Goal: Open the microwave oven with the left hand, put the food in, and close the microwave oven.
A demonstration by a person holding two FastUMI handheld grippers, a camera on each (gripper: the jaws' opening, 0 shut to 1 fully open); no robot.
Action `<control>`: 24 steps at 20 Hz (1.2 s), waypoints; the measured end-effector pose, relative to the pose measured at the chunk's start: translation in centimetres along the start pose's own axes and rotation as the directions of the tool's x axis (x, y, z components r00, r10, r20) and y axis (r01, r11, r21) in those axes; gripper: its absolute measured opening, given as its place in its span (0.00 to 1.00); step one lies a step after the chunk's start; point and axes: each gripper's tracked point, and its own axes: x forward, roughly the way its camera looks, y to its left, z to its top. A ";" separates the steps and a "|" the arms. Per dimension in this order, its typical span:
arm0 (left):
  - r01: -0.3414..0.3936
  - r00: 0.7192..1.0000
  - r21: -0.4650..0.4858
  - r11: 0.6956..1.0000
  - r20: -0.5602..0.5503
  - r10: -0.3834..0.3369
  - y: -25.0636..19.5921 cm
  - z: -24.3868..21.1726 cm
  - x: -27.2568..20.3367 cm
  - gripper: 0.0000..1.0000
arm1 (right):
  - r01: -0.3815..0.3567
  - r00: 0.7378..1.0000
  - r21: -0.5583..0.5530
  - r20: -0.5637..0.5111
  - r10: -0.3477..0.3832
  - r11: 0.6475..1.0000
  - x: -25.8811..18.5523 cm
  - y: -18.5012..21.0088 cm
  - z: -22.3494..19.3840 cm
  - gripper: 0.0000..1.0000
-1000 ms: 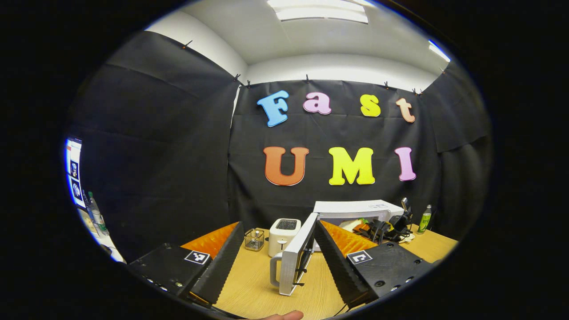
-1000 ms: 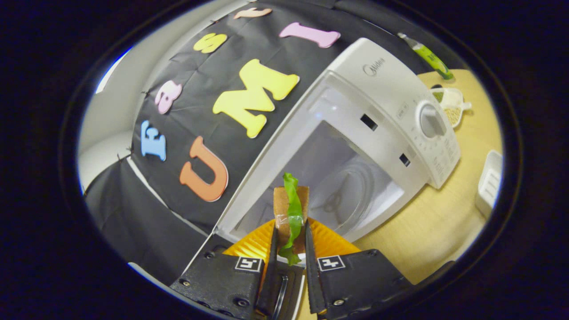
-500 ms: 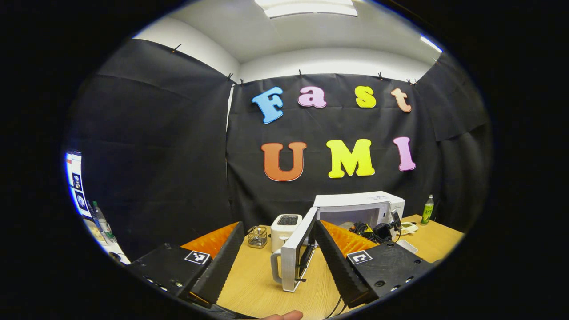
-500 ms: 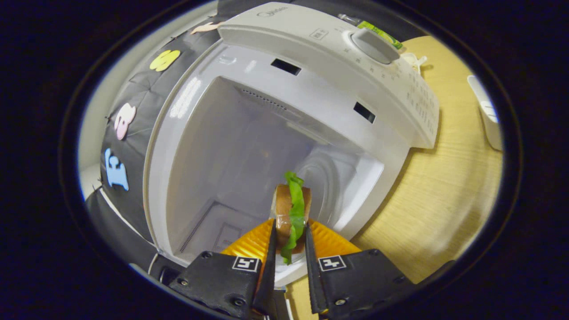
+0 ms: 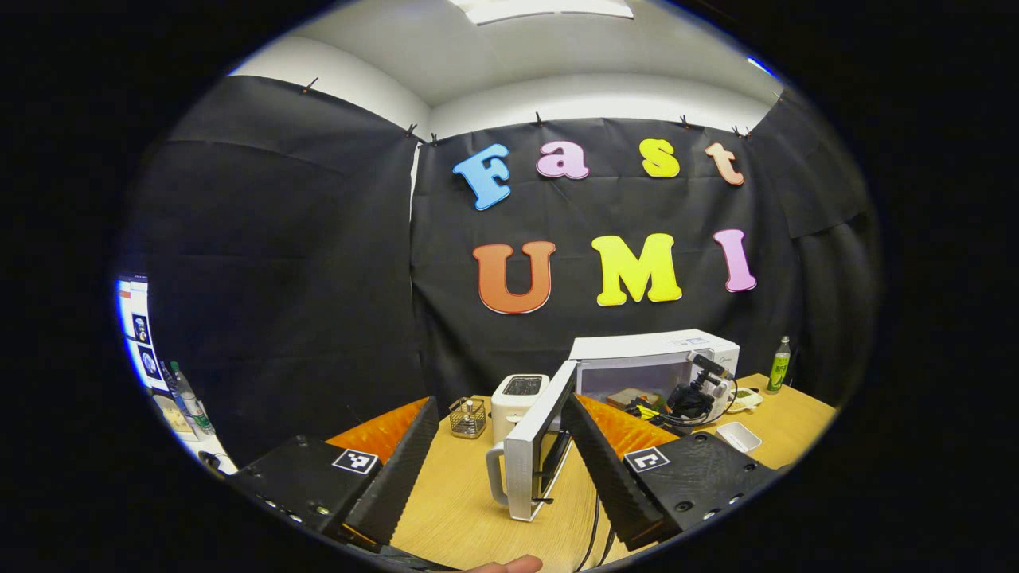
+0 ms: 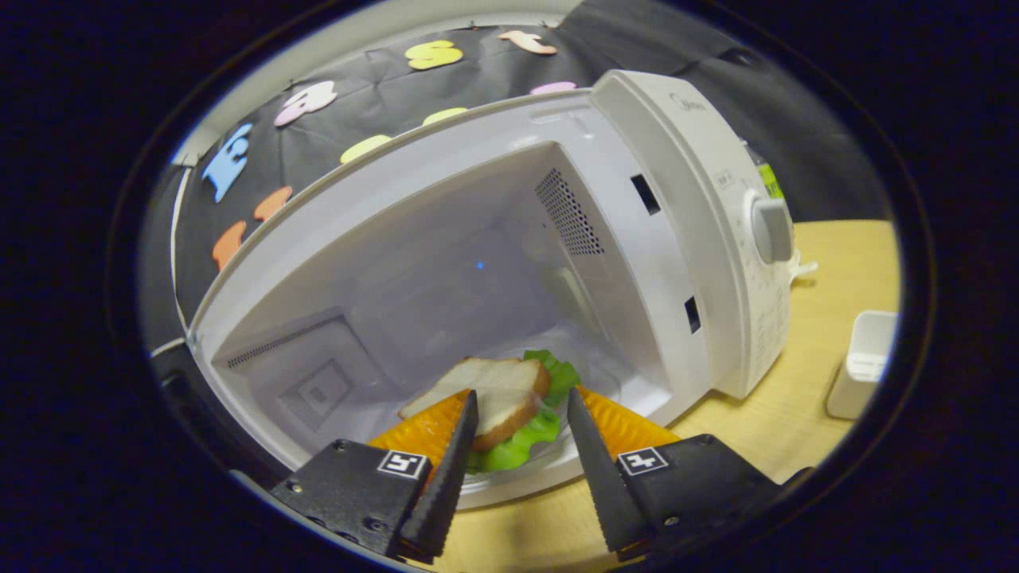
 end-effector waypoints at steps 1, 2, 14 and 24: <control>-0.006 1.000 0.001 1.000 0.001 0.006 0.2 0.0 -0.2 0.96 | -0.001 1.000 -0.036 0.022 0.002 0.999 -0.4 0.3 0.3 0.69; -0.010 1.000 0.000 1.000 0.005 0.010 0.4 0.1 -0.4 0.96 | -0.013 0.999 -0.069 0.037 0.015 0.998 -1.2 0.7 0.8 0.75; -0.119 0.991 0.003 0.993 -0.062 0.119 8.9 -3.5 2.3 0.88 | -0.220 0.963 -0.288 0.088 0.255 0.932 -14.5 0.0 3.5 1.00; -0.111 0.994 -0.024 0.994 -0.019 0.111 11.5 -7.4 6.2 0.33 | -0.307 0.929 -0.394 0.075 0.364 0.866 -24.9 -4.5 11.9 0.92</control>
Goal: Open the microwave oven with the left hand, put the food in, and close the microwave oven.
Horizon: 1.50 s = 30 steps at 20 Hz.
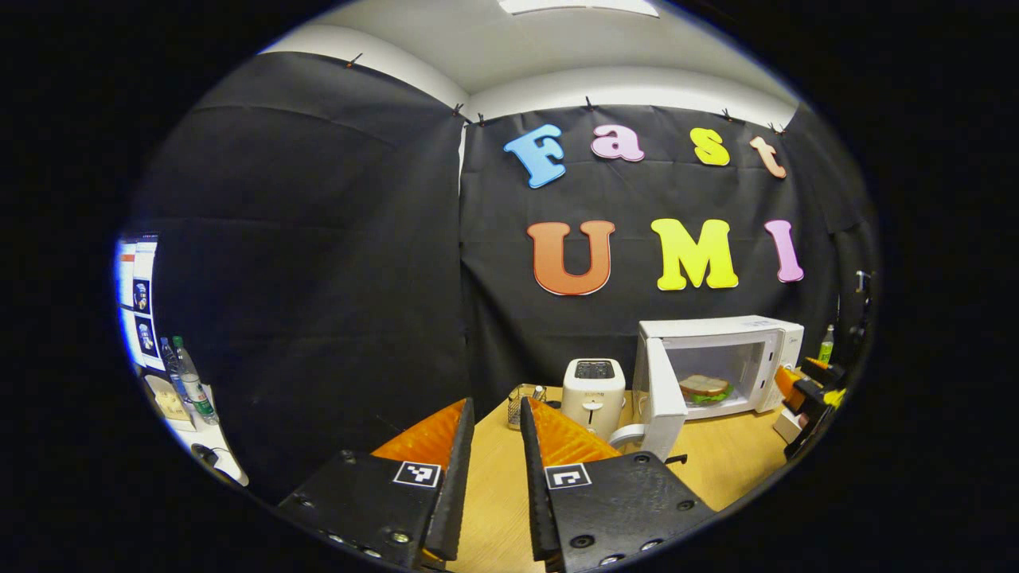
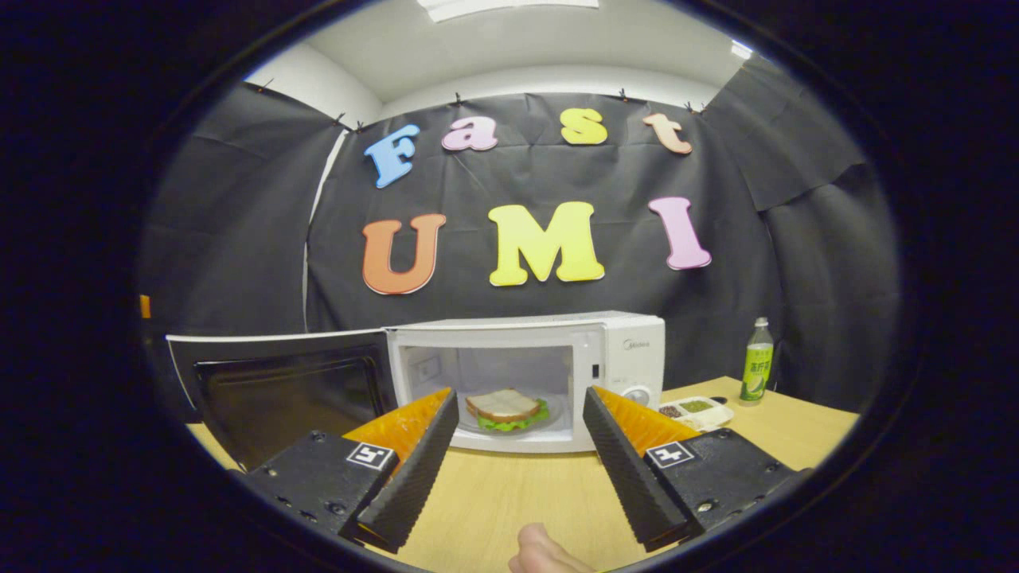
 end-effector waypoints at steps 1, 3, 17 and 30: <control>0.016 1.000 -0.002 1.000 -0.009 -0.016 -0.4 -0.8 0.3 0.15 | -0.006 1.000 -0.005 -0.003 0.006 1.000 -1.3 -0.5 1.0 0.92; 0.052 0.998 0.008 0.999 -0.020 -0.052 -1.1 -2.3 1.0 0.07 | -0.026 1.000 -0.020 0.004 0.027 0.999 -3.8 -1.5 3.4 0.92; 0.311 0.943 -0.017 0.950 -0.120 -0.311 -9.3 -9.5 2.7 0.00 | 0.114 0.992 0.037 0.050 -0.116 0.993 -16.0 -15.6 13.6 0.99; 0.502 0.861 -0.092 0.860 -0.042 -0.507 -15.0 -7.3 -0.9 0.00 | 0.062 0.996 0.060 0.055 -0.065 0.996 -17.6 -16.4 13.4 1.00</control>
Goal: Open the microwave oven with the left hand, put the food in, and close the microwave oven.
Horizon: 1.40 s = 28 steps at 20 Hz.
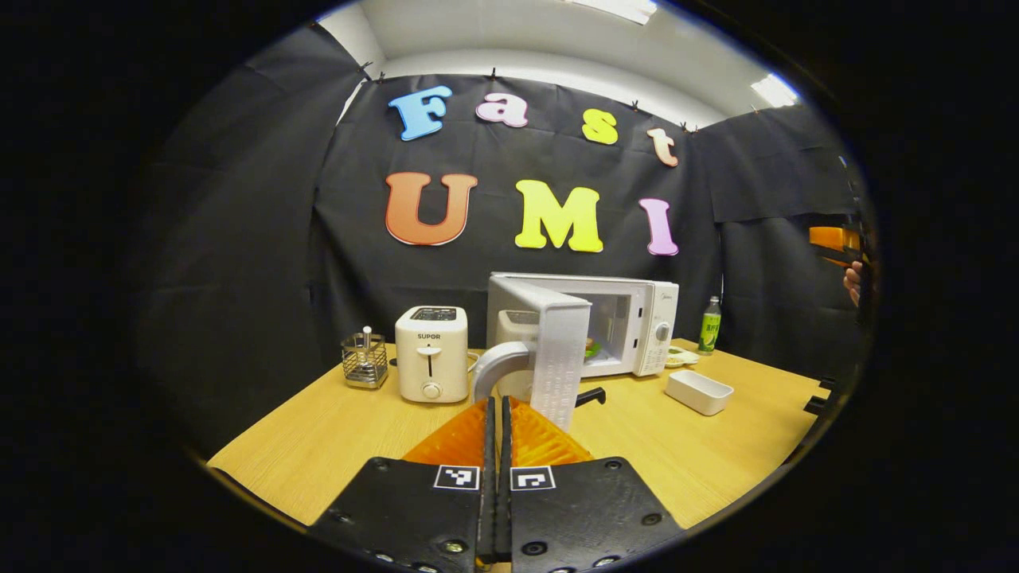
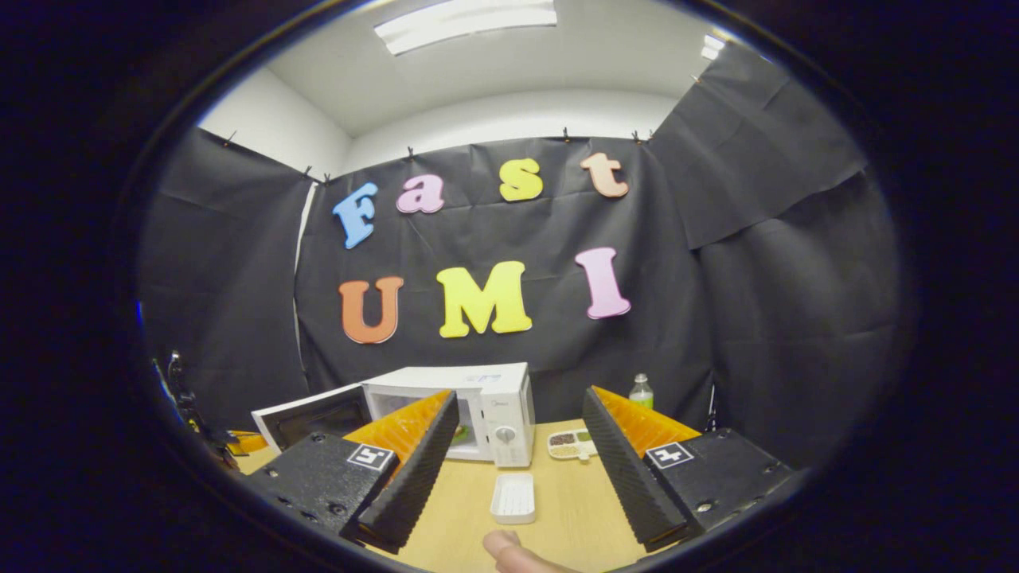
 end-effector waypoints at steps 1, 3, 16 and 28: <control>0.004 1.000 0.001 1.000 0.014 -0.004 0.0 0.3 -0.2 0.00 | 0.001 1.000 0.003 0.000 -0.001 1.000 0.0 0.0 0.0 1.00; -0.003 1.000 0.009 1.000 0.012 0.003 0.8 0.3 0.1 0.00 | 0.004 1.000 0.008 -0.003 -0.004 1.000 0.0 -0.1 0.0 1.00; 0.210 0.975 -0.003 0.978 -0.068 -0.209 -5.1 -2.4 7.3 0.00 | -0.029 0.999 -0.018 0.040 0.029 0.999 -2.1 0.0 0.6 0.99; 0.328 0.939 -0.002 0.945 -0.107 -0.326 -13.8 -4.0 15.2 0.00 | -0.022 0.999 -0.028 0.038 0.023 0.999 -0.6 -1.7 -1.4 0.99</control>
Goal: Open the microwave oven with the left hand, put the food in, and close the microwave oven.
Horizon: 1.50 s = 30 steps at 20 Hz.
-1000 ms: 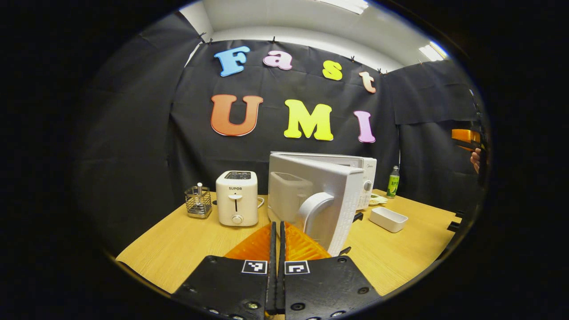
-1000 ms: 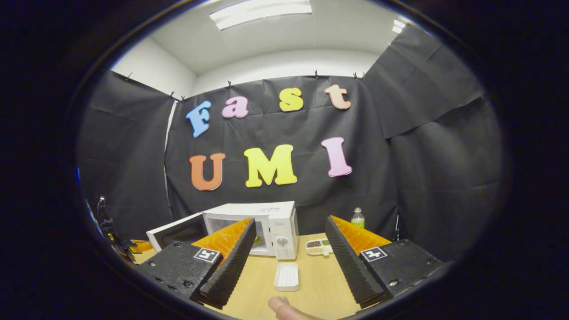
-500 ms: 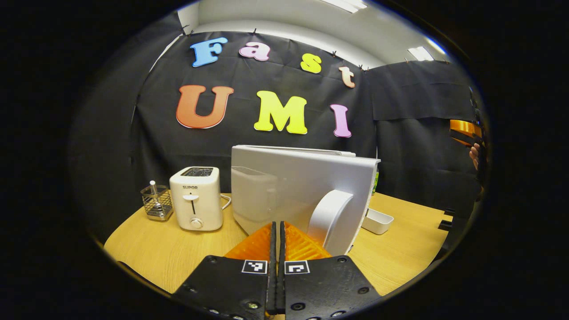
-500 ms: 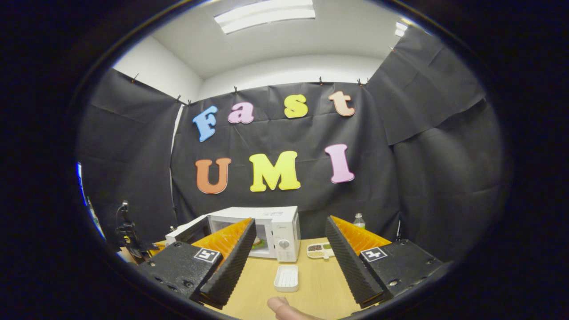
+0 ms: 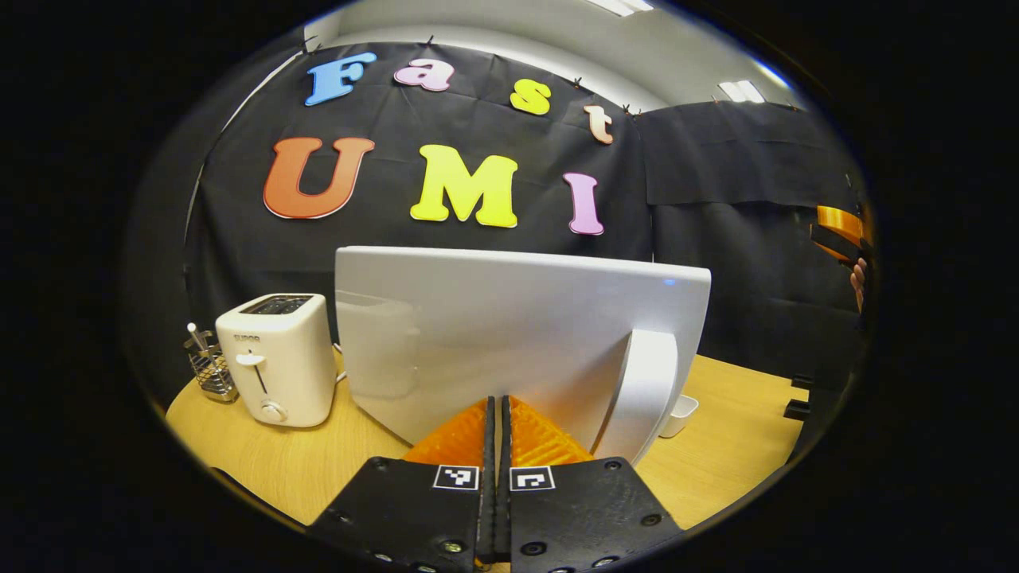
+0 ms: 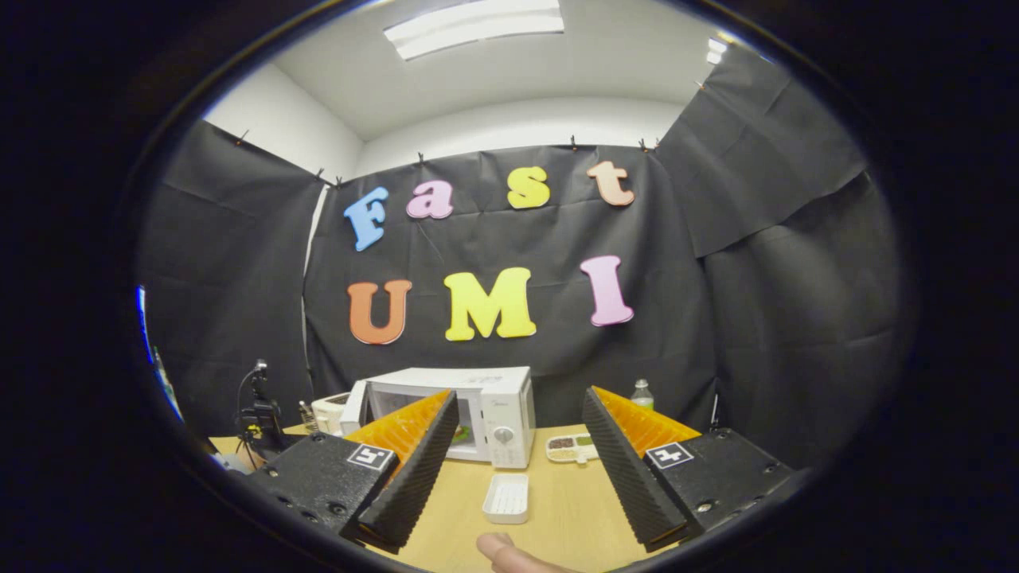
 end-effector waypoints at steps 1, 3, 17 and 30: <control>0.004 1.000 0.008 1.000 -0.001 -0.004 -0.6 0.1 0.7 0.00 | 0.003 1.000 -0.001 -0.005 -0.003 1.000 0.3 -0.3 -0.4 0.99; 0.014 1.000 0.023 1.000 0.003 -0.014 -1.7 0.3 2.2 0.00 | 0.004 1.000 0.006 -0.020 -0.004 1.000 1.1 -0.8 -1.1 1.00; -0.066 0.996 0.042 0.997 0.058 0.064 -5.0 3.5 14.1 0.00 | -0.013 0.997 0.002 -0.078 0.013 1.000 5.5 -2.8 -6.3 0.91; -0.187 0.982 -0.063 0.980 -0.033 0.185 -3.8 5.5 21.0 0.00 | -0.011 0.996 -0.007 -0.092 0.010 1.000 6.1 -2.9 -6.9 1.00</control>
